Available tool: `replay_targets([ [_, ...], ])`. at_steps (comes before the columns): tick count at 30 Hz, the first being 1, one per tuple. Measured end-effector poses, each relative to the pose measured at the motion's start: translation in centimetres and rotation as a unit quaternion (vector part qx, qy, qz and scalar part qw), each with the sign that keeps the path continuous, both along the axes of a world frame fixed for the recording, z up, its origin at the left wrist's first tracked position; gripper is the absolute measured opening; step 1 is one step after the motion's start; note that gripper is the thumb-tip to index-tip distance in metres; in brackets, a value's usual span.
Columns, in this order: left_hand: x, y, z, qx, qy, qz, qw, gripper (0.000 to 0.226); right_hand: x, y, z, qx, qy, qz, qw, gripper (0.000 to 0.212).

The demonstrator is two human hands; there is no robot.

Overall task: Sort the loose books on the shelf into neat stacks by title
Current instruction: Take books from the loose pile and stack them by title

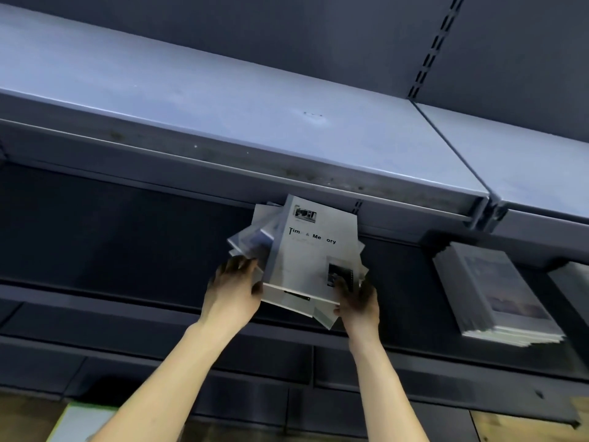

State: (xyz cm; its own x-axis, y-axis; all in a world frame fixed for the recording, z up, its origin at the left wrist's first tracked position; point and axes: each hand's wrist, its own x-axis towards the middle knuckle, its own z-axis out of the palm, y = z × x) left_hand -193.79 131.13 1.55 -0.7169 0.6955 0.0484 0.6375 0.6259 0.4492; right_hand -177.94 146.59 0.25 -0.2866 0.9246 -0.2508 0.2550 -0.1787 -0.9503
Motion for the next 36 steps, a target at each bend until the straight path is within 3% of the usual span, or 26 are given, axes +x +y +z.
replay_targets([
  [9, 0.5, 0.7, -0.2, 0.020, -0.006, -0.098, 0.995, 0.072, -0.4, 0.0, -0.6, 0.044, -0.079, 0.025, 0.996, 0.046],
  [15, 0.8, 1.8, -0.7, 0.051, -0.023, -0.025, 0.998, 0.069, -0.3, -1.4, -1.1, 0.034, -0.094, 0.063, 0.993, 0.056],
  [22, 1.7, 2.1, -0.3, 0.015, -0.084, 0.003, 0.996, 0.054, 0.9, -1.0, -0.3, 0.046, -0.094, 0.056, 0.993, 0.050],
  [29, 3.8, 0.9, -0.8, 0.016, -0.106, -0.031, 0.994, 0.054, 2.9, -0.1, -0.5, 0.048, -0.105, 0.028, 0.993, 0.023],
  [33, 3.0, 0.4, -0.9, 0.005, -0.081, -0.044, 0.996, 0.049, 3.5, -0.5, 0.0, 0.075, -0.132, 0.033, 0.988, 0.020],
  [36, 2.4, 0.2, -0.6, 0.008, -0.017, -0.043, 0.999, 0.036, 4.3, -0.1, 0.3, 0.112, -0.173, 0.031, 0.978, 0.029],
])
